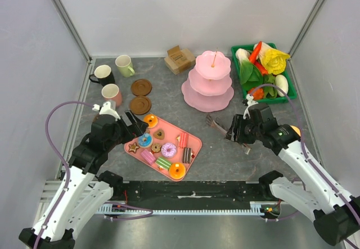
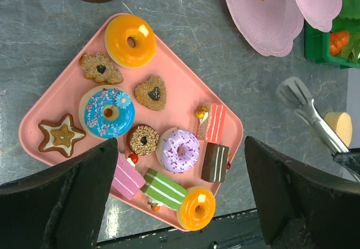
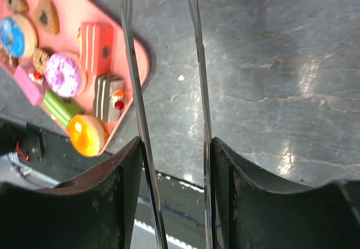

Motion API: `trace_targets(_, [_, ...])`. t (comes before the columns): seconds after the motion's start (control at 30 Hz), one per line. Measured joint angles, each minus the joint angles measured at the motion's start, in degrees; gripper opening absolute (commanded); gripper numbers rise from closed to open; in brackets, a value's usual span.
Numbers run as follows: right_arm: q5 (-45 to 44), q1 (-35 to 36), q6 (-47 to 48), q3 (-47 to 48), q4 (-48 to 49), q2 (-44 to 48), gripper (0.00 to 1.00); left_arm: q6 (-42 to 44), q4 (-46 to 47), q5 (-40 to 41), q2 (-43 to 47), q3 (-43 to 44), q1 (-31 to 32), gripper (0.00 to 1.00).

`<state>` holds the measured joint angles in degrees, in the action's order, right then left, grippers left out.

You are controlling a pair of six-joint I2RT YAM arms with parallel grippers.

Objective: Serve the afternoon tea

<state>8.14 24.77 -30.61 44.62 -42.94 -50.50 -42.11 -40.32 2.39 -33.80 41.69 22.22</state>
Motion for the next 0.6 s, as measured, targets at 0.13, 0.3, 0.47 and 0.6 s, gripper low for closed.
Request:
trace_targets(0.13, [4.46,2.97,0.33,1.62,-2.60,-0.79,0.56,0.00,0.02,-0.09,-0.59,-0.02,0.00,0.99])
trace_targets(0.3, [7.48,10.21,-1.29,3.74,-2.49,-3.19,0.56,-0.02,0.17,-0.92,-1.31,-0.46,0.00,0.99])
trace_targets(0.47, [6.78,16.74,-3.52,5.09,-1.36,-6.71,0.55,0.00,0.15,-1.25,-1.66,-0.85,0.02,0.99])
trace_targets(0.6, [4.96,19.82,-5.55,5.51,0.57,-10.16,0.54,-0.02,0.17,-1.53,-1.77,-0.85,0.02,0.99])
